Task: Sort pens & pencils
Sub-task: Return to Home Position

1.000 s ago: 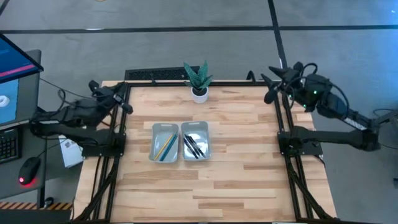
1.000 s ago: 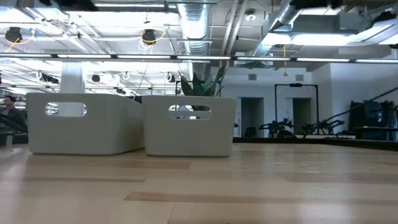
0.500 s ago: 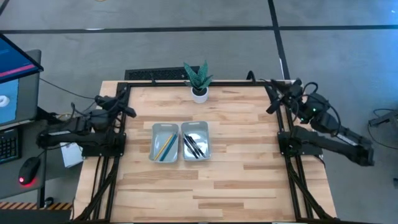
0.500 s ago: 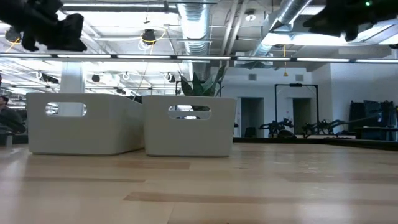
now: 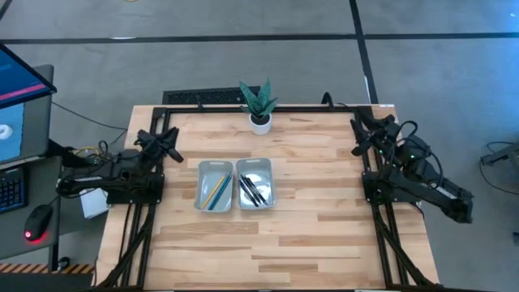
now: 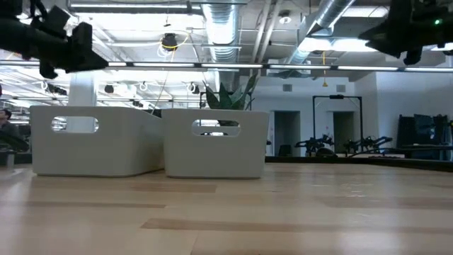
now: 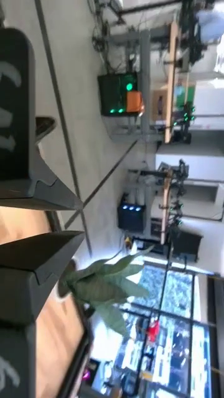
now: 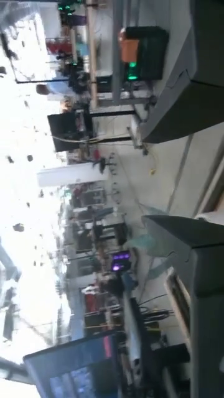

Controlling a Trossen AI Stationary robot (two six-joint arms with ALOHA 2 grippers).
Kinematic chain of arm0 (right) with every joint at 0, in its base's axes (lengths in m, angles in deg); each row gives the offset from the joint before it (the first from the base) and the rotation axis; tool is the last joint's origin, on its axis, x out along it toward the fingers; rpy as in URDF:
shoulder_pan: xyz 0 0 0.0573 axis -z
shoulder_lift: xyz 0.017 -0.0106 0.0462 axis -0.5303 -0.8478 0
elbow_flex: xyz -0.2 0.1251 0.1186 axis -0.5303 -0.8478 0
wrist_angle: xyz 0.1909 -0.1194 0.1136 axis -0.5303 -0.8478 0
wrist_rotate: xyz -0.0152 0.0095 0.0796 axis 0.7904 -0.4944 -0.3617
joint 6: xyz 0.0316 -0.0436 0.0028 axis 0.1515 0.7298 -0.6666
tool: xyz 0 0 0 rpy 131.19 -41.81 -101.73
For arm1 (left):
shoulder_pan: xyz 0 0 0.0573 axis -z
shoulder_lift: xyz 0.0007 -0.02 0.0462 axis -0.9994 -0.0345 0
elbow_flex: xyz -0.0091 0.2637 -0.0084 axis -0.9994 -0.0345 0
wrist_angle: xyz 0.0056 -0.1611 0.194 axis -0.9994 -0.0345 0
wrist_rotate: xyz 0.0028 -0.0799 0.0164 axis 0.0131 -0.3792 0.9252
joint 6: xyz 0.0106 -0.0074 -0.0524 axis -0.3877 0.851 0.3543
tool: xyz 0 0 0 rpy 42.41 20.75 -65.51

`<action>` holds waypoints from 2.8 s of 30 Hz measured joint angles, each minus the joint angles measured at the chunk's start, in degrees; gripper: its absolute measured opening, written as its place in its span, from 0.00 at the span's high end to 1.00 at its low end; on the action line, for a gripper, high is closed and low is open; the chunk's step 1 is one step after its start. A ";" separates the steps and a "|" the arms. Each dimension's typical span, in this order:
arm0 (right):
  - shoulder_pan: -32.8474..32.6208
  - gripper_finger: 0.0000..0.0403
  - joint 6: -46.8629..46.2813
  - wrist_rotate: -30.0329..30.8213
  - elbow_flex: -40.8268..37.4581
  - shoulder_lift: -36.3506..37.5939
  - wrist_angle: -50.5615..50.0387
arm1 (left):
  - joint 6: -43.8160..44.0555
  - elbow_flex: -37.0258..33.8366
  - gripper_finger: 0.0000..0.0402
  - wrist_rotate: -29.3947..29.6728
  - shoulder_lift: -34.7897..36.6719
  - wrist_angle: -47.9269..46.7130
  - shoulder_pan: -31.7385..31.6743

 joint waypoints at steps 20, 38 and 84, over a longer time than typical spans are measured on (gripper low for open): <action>-0.11 0.45 -8.45 1.48 -8.27 0.02 0.32 | 2.22 -6.92 0.86 -3.56 0.25 3.77 0.00; -0.11 0.45 -8.50 2.77 -15.27 -0.05 9.82 | 1.43 -6.94 0.86 -0.98 0.27 3.27 0.00; -0.11 0.45 -8.38 3.01 -15.34 -0.05 8.24 | 2.46 -7.01 0.86 -0.98 0.25 3.11 0.00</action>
